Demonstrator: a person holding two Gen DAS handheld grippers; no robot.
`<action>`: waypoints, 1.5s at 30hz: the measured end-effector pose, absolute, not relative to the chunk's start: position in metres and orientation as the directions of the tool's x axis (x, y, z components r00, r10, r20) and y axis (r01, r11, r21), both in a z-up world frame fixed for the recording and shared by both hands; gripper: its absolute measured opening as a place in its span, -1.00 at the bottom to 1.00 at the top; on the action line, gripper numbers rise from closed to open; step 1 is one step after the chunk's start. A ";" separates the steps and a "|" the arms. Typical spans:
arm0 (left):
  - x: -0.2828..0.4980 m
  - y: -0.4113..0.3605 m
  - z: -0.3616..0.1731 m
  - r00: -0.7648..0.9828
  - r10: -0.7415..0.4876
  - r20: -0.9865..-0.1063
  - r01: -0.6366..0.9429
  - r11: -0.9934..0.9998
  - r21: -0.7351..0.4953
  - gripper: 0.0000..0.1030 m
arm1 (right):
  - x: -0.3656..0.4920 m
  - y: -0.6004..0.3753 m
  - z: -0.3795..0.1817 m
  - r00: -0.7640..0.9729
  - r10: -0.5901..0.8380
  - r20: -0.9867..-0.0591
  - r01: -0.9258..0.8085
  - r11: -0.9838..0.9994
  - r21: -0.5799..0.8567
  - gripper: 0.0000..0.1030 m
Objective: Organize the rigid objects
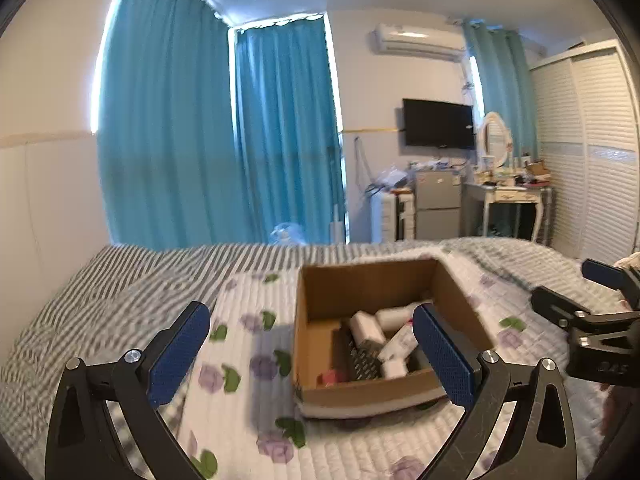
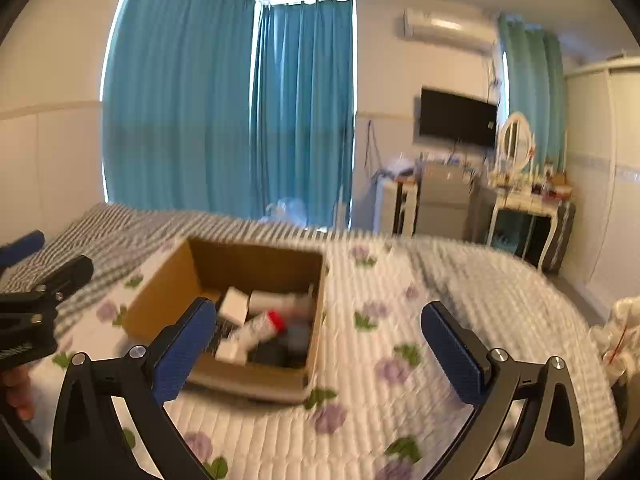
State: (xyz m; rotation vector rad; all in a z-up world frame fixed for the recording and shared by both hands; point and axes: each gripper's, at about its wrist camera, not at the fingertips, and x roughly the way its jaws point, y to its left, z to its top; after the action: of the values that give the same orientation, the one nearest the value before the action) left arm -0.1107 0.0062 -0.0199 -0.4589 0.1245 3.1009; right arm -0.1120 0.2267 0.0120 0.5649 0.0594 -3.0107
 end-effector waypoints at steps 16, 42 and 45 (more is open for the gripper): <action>-0.112 0.001 -0.034 -0.952 -0.014 -0.305 0.006 -1.000 0.026 1.00 | -0.116 0.228 -0.006 -0.925 -0.045 -0.378 0.054 -0.998 -0.014 1.00; -0.115 0.010 -0.041 -0.940 0.012 -0.340 -0.030 -0.998 0.050 1.00 | -0.114 0.222 -0.009 -0.919 -0.038 -0.393 0.059 -0.997 -0.040 1.00; -0.114 0.010 -0.040 -0.940 0.013 -0.340 -0.030 -0.999 0.045 1.00 | -0.114 0.223 -0.009 -0.917 -0.037 -0.398 0.058 -0.998 -0.040 1.00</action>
State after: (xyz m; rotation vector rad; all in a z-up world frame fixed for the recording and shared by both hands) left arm -0.1139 0.0101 -0.0402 -0.5373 0.0780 3.0720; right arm -0.1142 0.2226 -0.0093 0.6273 0.0790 -3.0275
